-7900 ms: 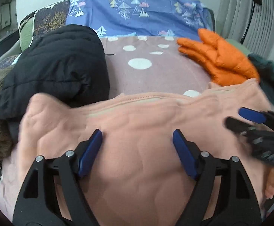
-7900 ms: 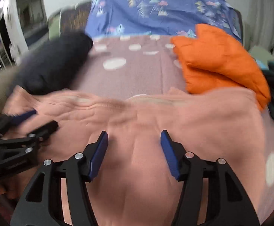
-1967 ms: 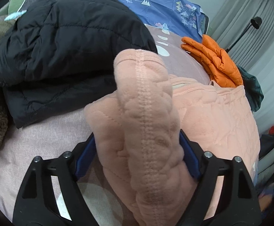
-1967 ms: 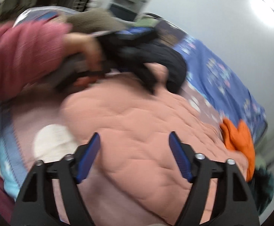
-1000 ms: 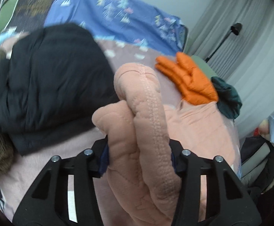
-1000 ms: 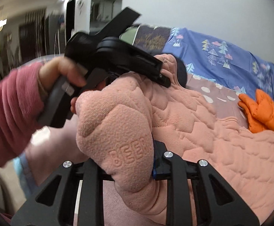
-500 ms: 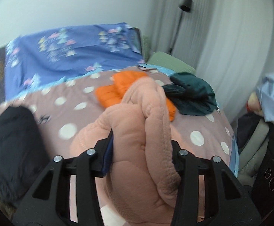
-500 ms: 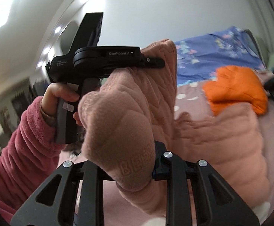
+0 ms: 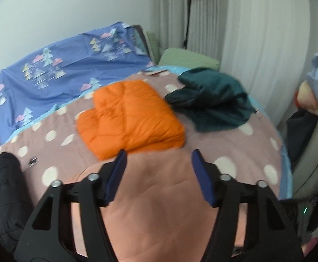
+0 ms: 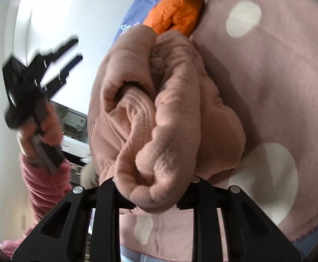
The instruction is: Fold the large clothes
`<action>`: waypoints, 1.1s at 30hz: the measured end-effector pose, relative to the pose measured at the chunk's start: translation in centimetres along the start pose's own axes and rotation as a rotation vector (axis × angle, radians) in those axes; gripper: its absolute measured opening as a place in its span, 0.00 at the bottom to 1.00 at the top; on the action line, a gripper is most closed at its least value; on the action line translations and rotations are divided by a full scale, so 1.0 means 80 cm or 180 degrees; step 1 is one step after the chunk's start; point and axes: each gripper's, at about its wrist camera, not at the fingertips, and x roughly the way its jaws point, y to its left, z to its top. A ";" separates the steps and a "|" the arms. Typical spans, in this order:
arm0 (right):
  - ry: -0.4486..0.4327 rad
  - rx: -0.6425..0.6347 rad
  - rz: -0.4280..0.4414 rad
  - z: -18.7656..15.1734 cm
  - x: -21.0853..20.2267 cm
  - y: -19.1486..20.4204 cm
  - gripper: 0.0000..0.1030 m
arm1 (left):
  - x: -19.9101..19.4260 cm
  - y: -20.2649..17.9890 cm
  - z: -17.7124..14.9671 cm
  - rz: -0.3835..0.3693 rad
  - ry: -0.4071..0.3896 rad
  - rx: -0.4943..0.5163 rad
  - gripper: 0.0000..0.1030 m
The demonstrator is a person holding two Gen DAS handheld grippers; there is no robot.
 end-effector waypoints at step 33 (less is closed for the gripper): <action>-0.0573 -0.2043 -0.0940 0.019 -0.038 0.156 0.28 | 0.105 -0.027 -0.089 0.0574 0.0789 0.0840 0.43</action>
